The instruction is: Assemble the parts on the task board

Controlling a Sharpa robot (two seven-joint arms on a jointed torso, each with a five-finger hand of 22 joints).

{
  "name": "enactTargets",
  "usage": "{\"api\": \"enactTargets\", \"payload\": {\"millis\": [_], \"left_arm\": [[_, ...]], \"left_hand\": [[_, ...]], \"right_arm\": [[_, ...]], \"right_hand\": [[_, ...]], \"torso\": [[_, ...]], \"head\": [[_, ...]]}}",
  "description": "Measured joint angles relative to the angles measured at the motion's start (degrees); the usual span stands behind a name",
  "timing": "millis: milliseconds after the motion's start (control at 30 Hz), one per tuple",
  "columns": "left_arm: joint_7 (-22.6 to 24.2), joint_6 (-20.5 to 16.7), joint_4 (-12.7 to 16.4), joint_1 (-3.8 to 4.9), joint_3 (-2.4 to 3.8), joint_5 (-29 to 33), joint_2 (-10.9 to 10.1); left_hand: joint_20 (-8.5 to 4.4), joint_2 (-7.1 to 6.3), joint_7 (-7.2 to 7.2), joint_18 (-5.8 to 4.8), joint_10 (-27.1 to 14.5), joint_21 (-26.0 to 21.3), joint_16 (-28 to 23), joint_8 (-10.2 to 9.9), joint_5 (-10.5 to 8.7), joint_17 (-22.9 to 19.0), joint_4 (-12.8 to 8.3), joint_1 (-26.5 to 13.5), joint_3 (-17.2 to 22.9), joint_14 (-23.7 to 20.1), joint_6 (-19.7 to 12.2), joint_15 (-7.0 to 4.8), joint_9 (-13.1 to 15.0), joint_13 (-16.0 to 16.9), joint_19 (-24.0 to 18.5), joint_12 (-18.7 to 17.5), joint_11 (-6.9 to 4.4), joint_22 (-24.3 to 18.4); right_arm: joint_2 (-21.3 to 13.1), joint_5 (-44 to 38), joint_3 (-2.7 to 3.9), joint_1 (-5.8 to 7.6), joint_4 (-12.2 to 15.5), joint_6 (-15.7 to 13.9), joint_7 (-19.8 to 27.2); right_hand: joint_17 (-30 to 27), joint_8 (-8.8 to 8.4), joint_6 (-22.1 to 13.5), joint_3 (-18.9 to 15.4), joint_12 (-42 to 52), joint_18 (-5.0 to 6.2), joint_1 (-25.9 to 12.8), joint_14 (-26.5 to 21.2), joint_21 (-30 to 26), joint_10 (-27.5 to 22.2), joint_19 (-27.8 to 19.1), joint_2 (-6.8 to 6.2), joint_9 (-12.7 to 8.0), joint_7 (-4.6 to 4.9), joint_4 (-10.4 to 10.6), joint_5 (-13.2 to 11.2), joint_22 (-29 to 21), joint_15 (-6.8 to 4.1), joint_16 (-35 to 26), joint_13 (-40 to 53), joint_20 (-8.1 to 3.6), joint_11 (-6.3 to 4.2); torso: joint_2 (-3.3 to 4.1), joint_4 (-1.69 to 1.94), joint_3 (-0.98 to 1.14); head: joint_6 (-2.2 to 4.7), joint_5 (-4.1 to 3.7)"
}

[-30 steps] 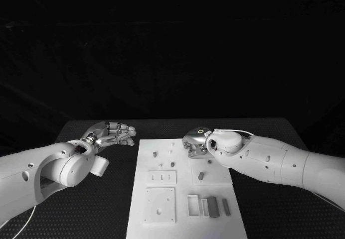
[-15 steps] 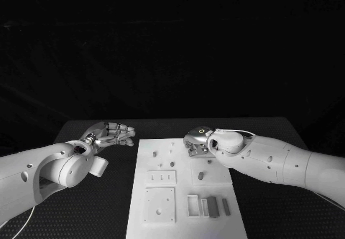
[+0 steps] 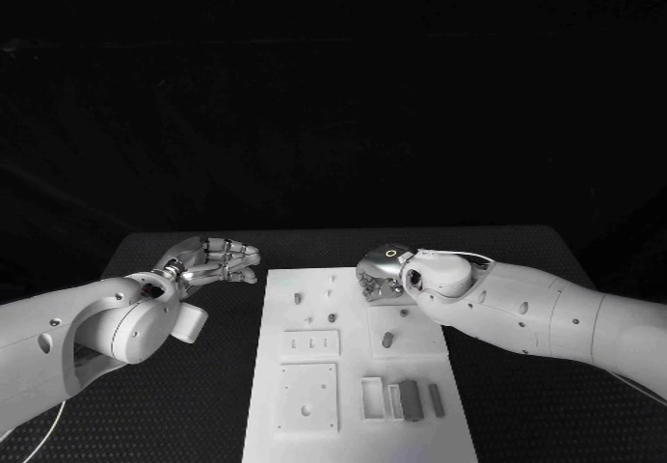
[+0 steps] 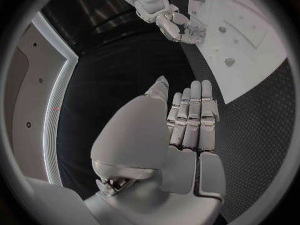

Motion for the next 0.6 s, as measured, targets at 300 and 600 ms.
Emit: {"api": "enactTargets", "payload": {"millis": [300,600], "left_arm": [[-0.01,0.03,0.00,0.00,0.00,0.00,-0.02],[-0.01,0.05,0.02,0.00,0.00,0.00,-0.02]], "left_hand": [[0.00,0.00,0.00,-0.01,0.00,0.00,-0.22,0.00,0.00,0.11,0.00,0.00,0.00,0.00,0.00,0.00,0.00,-0.05,0.00,0.00,0.00,0.00],[0.00,0.00,0.00,-0.02,0.00,0.00,-0.23,0.00,0.00,0.16,0.00,0.00,0.00,0.16,0.00,0.16,0.00,-0.05,0.00,0.00,0.00,0.00]], "right_arm": [[0.00,-0.19,-0.01,-0.01,0.06,-0.19,-0.61],[0.05,-0.17,-0.02,-0.03,0.04,-0.48,-0.74]], "right_hand": [[-0.23,0.89,2.66,-0.08,1.00,0.01,1.89,0.18,0.74,1.40,-0.09,1.90,0.69,-1.15,0.08,0.04,0.00,-1.02,0.79,1.43,0.09,-0.62],[-0.51,1.10,3.82,-0.26,1.49,0.01,2.61,0.32,1.14,1.59,-0.01,2.61,1.03,-1.72,0.04,0.16,0.00,-1.30,1.02,2.68,0.18,-0.66]], "torso": [[0.07,0.07,-0.01],[0.13,0.07,0.00]], "head": [[-0.05,-0.09],[-0.07,-0.13]]}}
